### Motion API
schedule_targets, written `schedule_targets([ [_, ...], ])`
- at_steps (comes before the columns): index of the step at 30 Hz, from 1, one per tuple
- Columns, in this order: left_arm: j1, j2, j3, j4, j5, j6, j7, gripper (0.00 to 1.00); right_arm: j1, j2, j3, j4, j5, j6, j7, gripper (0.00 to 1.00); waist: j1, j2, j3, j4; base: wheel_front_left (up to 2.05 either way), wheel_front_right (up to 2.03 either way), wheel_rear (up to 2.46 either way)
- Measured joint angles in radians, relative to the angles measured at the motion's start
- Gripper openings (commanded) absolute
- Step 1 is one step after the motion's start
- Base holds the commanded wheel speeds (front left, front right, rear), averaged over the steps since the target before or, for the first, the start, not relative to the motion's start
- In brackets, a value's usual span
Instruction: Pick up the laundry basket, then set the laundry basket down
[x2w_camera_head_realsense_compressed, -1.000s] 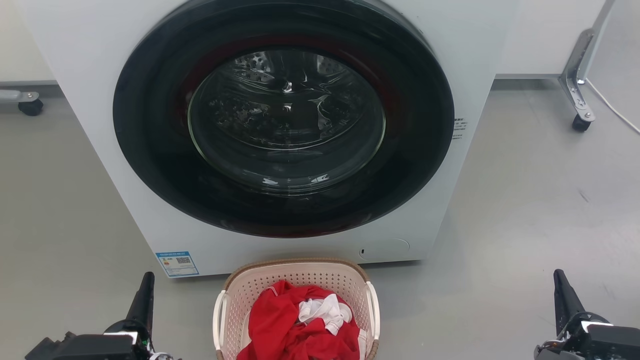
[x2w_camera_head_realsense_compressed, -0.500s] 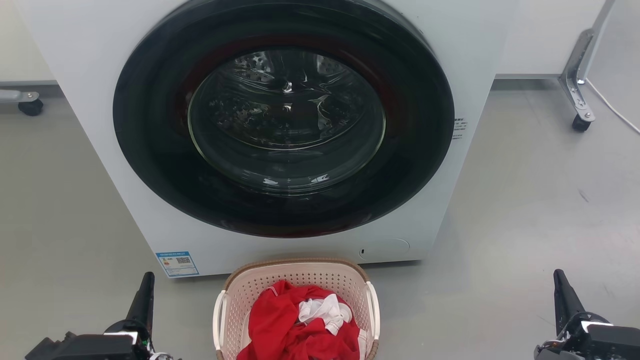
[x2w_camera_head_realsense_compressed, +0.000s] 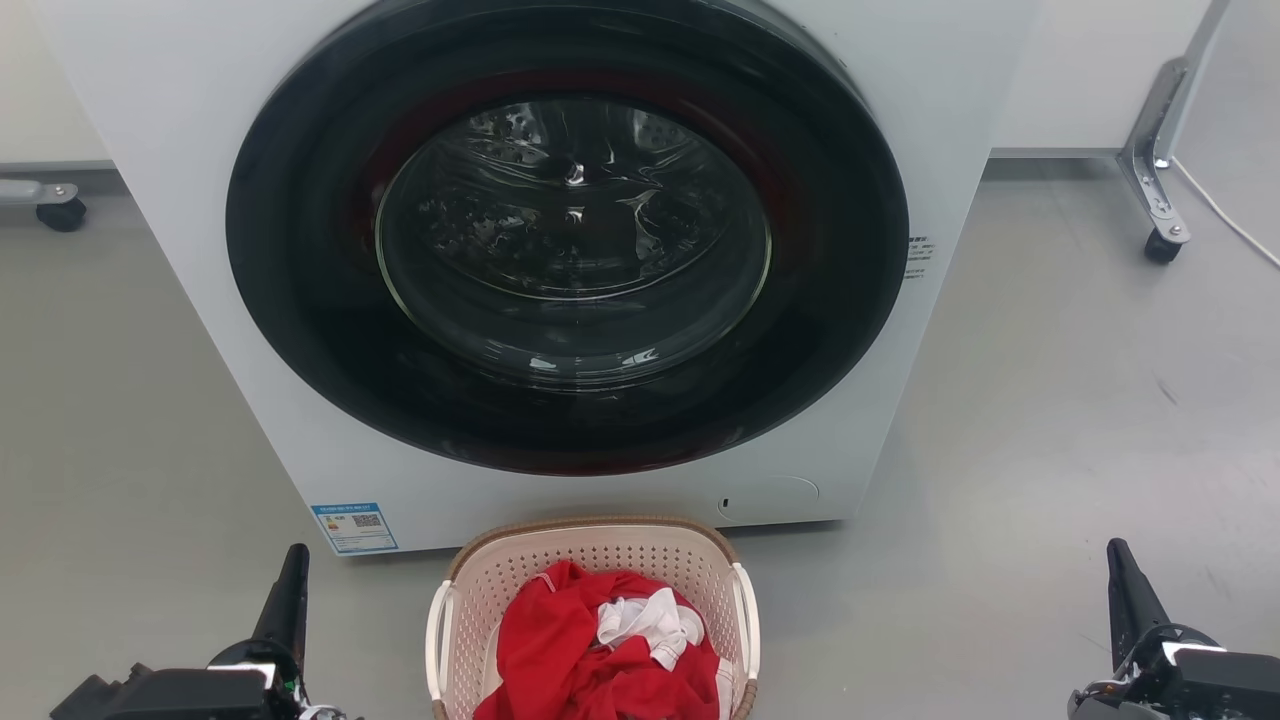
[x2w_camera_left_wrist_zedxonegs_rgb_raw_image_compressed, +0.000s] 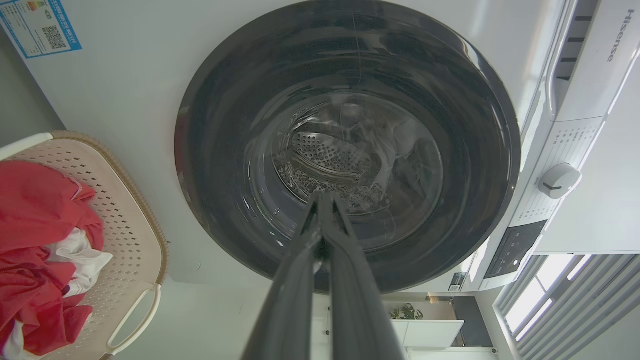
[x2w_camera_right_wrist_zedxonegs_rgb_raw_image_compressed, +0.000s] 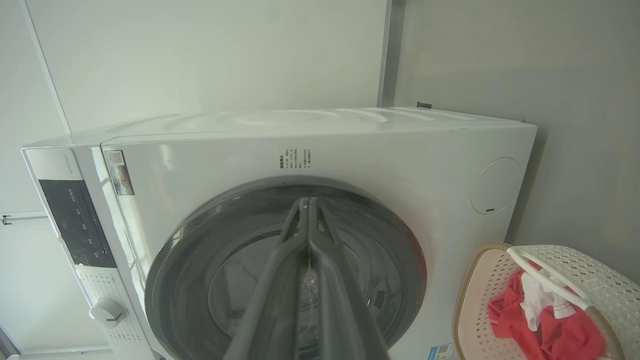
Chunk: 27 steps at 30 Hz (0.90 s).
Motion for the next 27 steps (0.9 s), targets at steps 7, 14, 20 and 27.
schedule_targets([
  [7, 0.0, 0.0, 0.0, 0.0, 0.0, 0.0, 0.0, 0.0, 0.0, 0.0, 0.0, 0.0, 0.0, 0.0, 0.0, 0.0, 0.0, 0.0, 0.0, 0.0, 0.0, 0.0, 0.0],
  [14, 0.0, 0.0, 0.0, 0.0, 0.0, 0.0, 0.0, 0.0, 0.0, 0.0, 0.0, 0.0, 0.0, 0.0, 0.0, 0.0, 0.0, 0.0, 0.0, 0.0, 0.0, 0.0, 0.0],
  [20, 0.0, 0.0, 0.0, 0.0, 0.0, 0.0, 0.0, 0.0, 0.0, 0.0, 0.0, 0.0, 0.0, 0.0, 0.0, 0.0, 0.0, 0.0, 0.0, 0.0, 0.0, 0.0, 0.0],
  [27, 0.0, 0.0, 0.0, 0.0, 0.0, 0.0, 0.0, 0.0, 0.0, 0.0, 0.0, 0.0, 0.0, 0.0, 0.0, 0.0, 0.0, 0.0, 0.0, 0.0, 0.0, 0.0, 0.0],
])
